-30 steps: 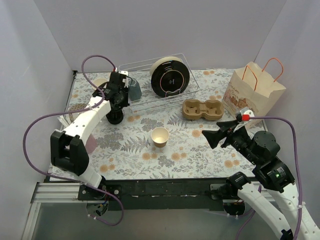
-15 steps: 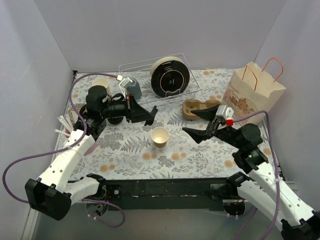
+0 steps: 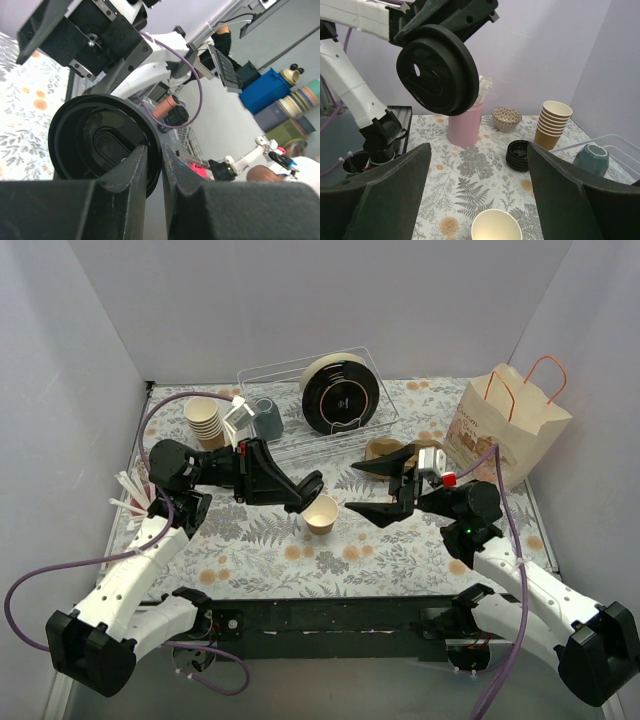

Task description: Pack the takeout coffee

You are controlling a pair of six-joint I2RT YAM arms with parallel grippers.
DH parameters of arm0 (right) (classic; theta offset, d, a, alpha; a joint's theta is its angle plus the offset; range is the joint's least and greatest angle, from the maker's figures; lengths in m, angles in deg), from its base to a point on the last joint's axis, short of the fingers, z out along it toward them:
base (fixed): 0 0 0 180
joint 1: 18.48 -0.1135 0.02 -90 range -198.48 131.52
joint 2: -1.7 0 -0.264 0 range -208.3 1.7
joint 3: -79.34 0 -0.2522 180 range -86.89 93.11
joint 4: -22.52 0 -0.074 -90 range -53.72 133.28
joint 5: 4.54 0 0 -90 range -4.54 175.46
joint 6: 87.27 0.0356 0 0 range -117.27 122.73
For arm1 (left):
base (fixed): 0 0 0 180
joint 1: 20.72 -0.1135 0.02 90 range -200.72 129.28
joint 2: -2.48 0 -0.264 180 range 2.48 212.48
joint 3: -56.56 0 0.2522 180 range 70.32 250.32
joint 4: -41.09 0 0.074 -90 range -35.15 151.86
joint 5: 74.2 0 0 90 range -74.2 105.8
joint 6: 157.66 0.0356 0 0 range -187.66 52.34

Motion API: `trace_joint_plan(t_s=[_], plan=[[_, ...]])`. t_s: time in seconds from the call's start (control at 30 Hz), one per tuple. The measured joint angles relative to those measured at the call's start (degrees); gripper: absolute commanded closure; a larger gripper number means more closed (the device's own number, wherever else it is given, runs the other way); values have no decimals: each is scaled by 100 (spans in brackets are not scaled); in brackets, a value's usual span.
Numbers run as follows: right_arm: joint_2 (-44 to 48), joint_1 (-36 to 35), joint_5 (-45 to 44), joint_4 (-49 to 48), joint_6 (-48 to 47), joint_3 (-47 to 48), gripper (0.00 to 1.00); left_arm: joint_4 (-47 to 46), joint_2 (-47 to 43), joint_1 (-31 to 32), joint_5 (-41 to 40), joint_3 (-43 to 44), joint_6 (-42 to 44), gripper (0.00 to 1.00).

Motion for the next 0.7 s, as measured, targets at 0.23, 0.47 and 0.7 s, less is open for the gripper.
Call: trace_joint_plan(t_s=[0.23, 0.47, 0.7], plan=[[-739, -400, 229, -433, 153, 470, 14, -715, 219, 328, 109, -208, -507, 100], [-1001, -667, 402, -468, 184, 713, 16, -802, 549, 660, 249, -247, -560, 100], [-1001, -1047, 422, 216, -400, 761, 38, -350, 796, 695, 291, -247, -284, 100]])
